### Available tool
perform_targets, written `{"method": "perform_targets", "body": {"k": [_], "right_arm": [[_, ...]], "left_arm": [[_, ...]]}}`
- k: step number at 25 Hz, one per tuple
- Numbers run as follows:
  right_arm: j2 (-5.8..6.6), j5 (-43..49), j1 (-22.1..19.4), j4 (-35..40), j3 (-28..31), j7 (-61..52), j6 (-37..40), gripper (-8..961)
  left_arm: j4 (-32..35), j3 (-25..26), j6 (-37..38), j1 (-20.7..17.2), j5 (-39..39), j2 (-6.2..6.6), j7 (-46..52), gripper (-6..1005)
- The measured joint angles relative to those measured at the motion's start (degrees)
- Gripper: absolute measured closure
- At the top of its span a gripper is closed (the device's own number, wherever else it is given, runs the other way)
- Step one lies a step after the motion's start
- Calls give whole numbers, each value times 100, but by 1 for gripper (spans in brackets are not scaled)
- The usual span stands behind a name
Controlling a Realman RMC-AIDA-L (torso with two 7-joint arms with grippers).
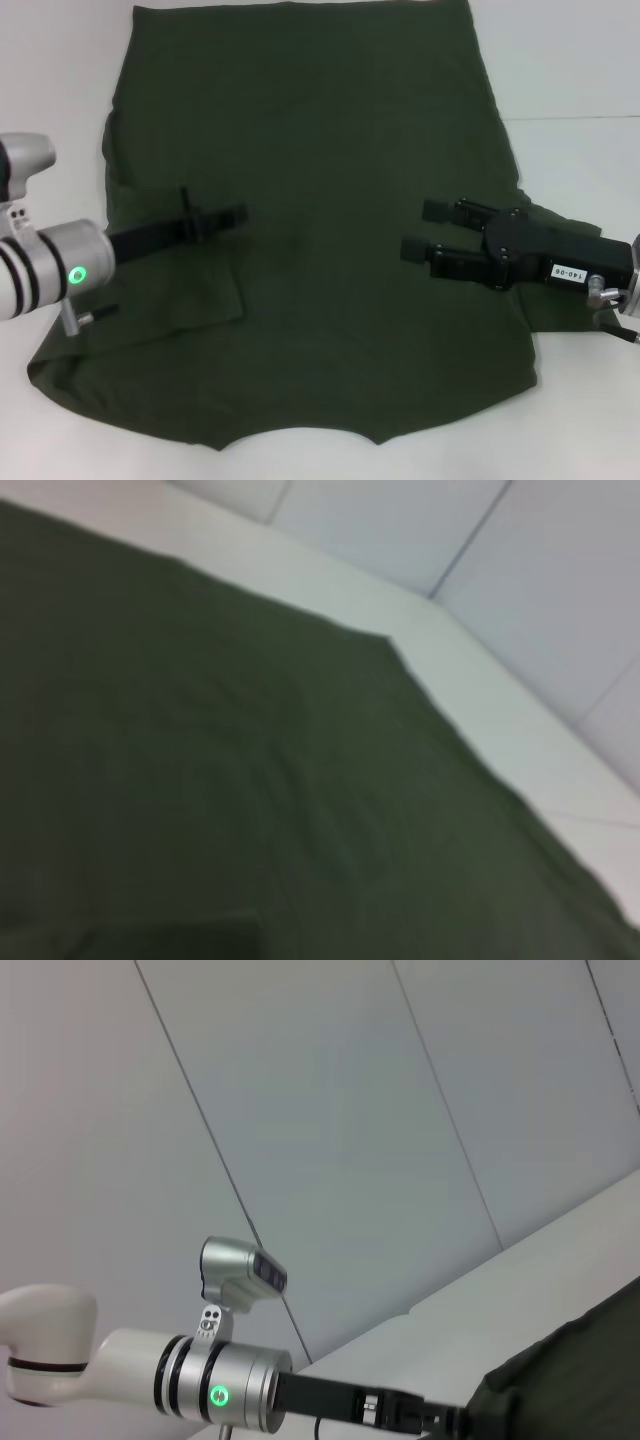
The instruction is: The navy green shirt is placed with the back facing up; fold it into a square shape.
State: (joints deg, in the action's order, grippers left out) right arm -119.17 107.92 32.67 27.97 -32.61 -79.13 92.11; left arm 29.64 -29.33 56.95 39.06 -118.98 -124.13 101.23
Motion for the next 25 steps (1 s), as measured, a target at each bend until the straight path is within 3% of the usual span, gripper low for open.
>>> {"method": "perform_targets", "body": {"k": [9,15,19,25], "right_arm": [[-6,1,-40,-6,112,27,0,41],[6,-58,-146,-20,398,-30,-57,41],[41,-71,-250,-5,691,-309,-28,41],[58,-102,-239,161,704,-1071,-69,41]], "left_arm": [[-14,-75,851,-214,1234,-12,-1002,173],[219,-19,2459,-793,1834,10,-1846,172],[416,-2,3367,-1093,1930,-6,-2432,172],[467,-70,3761,-1251,1575,-14,-3019,168]]}}
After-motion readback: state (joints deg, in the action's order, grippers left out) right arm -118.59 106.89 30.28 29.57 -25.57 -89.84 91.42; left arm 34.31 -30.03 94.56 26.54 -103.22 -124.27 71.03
